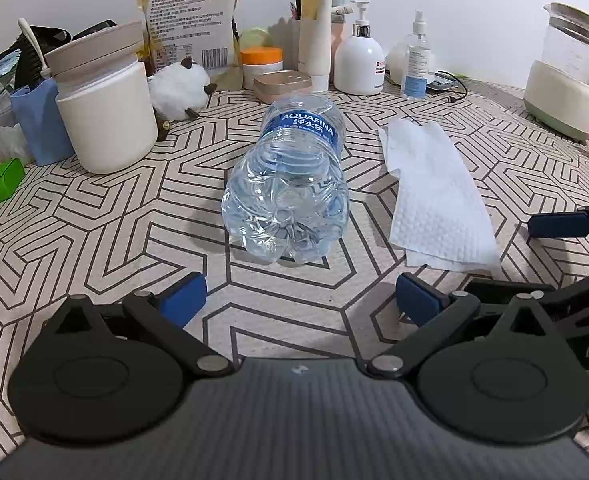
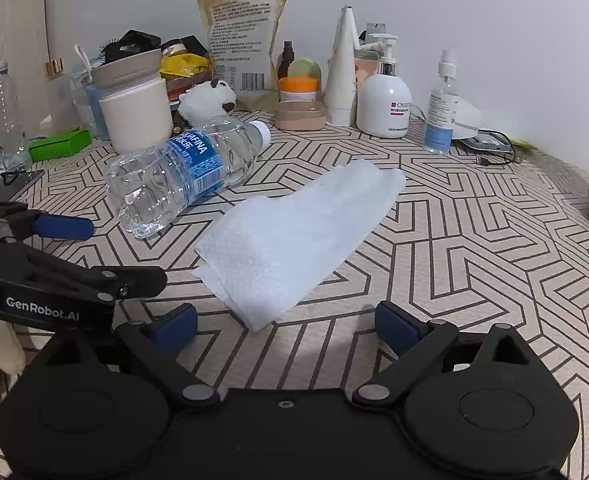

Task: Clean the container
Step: 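Lay the bottle on its side on the table and open the left gripper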

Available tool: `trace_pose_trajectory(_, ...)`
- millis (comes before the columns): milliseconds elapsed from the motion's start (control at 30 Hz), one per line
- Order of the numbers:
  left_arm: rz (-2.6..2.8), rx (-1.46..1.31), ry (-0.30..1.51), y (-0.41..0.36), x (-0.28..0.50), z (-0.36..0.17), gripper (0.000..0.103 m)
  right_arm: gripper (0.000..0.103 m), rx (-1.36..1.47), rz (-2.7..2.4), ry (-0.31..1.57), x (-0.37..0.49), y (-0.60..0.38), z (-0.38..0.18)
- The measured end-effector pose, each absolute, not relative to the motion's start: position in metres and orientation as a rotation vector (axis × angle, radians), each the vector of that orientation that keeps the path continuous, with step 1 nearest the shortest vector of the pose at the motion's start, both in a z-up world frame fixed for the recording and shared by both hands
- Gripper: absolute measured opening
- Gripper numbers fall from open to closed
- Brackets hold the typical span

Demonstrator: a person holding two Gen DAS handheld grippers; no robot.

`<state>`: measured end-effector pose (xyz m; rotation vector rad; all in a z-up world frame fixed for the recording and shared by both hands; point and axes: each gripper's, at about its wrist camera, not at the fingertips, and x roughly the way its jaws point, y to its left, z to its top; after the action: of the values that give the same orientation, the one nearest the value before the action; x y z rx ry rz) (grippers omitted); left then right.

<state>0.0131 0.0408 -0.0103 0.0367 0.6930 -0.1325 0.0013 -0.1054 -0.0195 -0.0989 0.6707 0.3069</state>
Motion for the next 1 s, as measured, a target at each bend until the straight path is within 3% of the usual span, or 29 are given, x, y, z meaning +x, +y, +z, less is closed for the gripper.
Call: trace_pose_trajectory(1000, -0.12, 0.03, 0.684, 0.041, 0.0117, -0.0113, 0.103, 0.098, -0.081, 0.29, 0.669, 0.0029, -0.1094, -0.0195)
